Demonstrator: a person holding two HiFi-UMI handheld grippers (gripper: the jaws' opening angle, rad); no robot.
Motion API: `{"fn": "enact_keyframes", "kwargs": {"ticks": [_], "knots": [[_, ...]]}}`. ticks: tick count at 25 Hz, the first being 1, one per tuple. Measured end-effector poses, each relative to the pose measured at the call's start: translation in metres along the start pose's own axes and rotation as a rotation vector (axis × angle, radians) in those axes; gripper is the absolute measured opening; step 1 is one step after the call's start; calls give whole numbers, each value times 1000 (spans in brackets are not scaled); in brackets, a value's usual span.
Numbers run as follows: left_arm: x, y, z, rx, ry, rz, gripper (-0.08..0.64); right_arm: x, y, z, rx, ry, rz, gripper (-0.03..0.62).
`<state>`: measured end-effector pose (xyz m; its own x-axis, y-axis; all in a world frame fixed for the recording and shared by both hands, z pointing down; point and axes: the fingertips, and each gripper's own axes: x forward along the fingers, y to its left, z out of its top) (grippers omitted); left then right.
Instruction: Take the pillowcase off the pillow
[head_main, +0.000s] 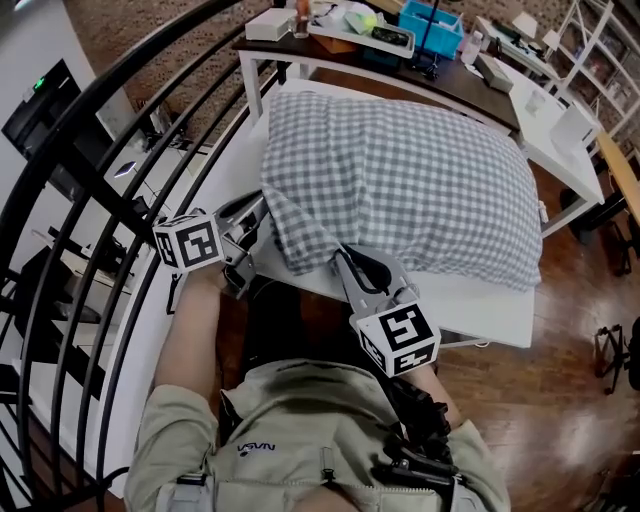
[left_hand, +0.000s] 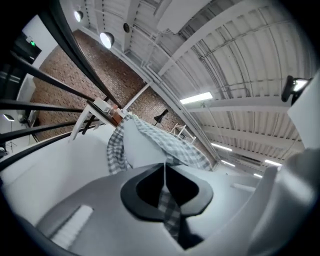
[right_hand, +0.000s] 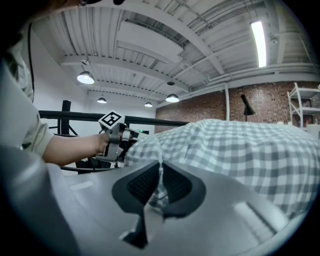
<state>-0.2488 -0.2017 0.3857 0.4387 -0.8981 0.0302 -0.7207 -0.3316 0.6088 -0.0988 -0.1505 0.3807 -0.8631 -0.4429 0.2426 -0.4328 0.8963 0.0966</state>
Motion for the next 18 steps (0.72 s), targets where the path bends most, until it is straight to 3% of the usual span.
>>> {"fn": "enact_keyframes", "kwargs": {"ticks": [5,10,18], "knots": [[1,-2,33,109,-38,67,11,-9,5,11,-37,-18,36,18],[1,1,44,56,-75,59,11,-24,-9,6,-46,13,-6,18],[-7,20,42,6,-77,109,9,-41,-50,-42,-8,154,-150,12]]}}
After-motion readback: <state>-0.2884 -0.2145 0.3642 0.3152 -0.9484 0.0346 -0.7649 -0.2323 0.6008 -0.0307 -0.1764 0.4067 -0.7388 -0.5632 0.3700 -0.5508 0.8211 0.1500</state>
